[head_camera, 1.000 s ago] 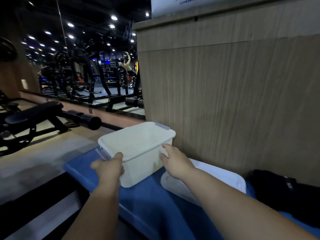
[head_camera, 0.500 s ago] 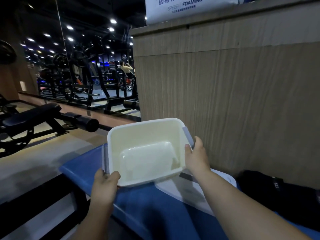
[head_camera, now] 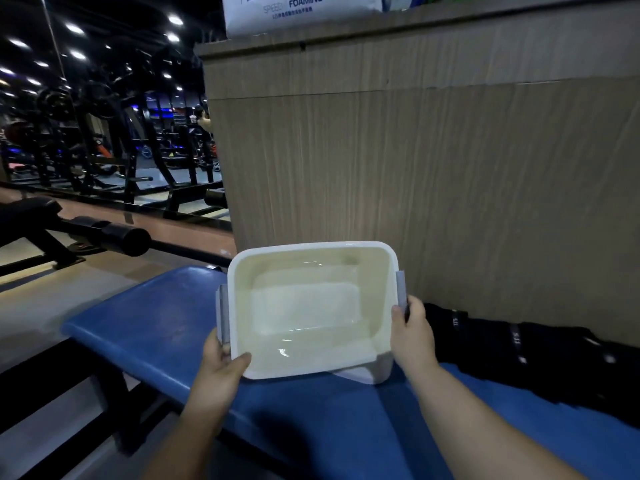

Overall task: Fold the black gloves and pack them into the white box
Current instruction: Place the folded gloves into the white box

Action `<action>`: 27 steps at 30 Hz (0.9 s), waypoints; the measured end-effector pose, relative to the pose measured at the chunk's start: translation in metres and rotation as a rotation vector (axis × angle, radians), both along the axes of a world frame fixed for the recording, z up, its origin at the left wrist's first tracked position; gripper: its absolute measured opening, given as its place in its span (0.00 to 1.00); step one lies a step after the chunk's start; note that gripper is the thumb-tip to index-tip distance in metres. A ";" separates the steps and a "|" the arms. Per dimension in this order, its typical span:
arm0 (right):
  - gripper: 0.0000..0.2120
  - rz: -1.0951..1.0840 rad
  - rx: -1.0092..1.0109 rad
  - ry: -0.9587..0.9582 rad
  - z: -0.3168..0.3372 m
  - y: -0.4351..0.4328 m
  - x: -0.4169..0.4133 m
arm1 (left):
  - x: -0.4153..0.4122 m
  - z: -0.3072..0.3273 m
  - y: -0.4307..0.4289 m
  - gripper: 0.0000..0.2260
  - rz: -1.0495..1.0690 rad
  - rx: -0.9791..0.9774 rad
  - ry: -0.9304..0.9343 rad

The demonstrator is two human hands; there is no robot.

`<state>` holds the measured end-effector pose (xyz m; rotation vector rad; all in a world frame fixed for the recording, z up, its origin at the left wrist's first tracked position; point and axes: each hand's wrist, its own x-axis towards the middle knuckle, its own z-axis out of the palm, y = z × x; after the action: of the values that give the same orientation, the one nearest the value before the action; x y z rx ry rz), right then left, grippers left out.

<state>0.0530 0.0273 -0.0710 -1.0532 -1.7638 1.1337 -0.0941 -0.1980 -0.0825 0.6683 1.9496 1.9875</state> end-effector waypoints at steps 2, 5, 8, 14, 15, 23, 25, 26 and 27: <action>0.18 0.036 -0.037 0.009 -0.002 0.004 0.006 | 0.002 -0.008 0.003 0.24 0.020 0.005 -0.020; 0.18 0.049 -0.063 0.037 -0.003 0.010 0.007 | 0.002 -0.016 0.005 0.24 0.052 -0.008 -0.034; 0.19 0.039 -0.105 0.051 -0.004 0.015 0.006 | 0.003 -0.022 0.008 0.23 0.080 -0.047 -0.036; 0.18 -0.040 -0.178 0.057 -0.009 0.023 0.006 | -0.001 -0.035 0.015 0.27 0.127 -0.121 -0.068; 0.14 -0.064 -0.187 0.071 -0.010 0.025 0.006 | -0.002 -0.037 0.016 0.27 0.133 -0.129 -0.067; 0.10 -0.088 -0.201 0.023 -0.013 0.037 -0.005 | -0.008 -0.047 0.023 0.24 0.176 -0.085 -0.052; 0.12 -0.084 -0.194 0.010 -0.012 0.038 -0.009 | -0.010 -0.048 0.022 0.23 0.191 -0.094 -0.032; 0.12 -0.082 -0.191 0.005 -0.012 0.038 -0.011 | -0.012 -0.049 0.022 0.23 0.201 -0.095 -0.026; 0.13 -0.082 -0.192 -0.002 -0.012 0.039 -0.013 | -0.013 -0.050 0.022 0.24 0.211 -0.096 -0.020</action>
<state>0.0396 0.0660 -0.0830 -1.2295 -1.6217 1.2691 -0.1067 -0.1757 -0.1322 0.4323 2.1664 1.9923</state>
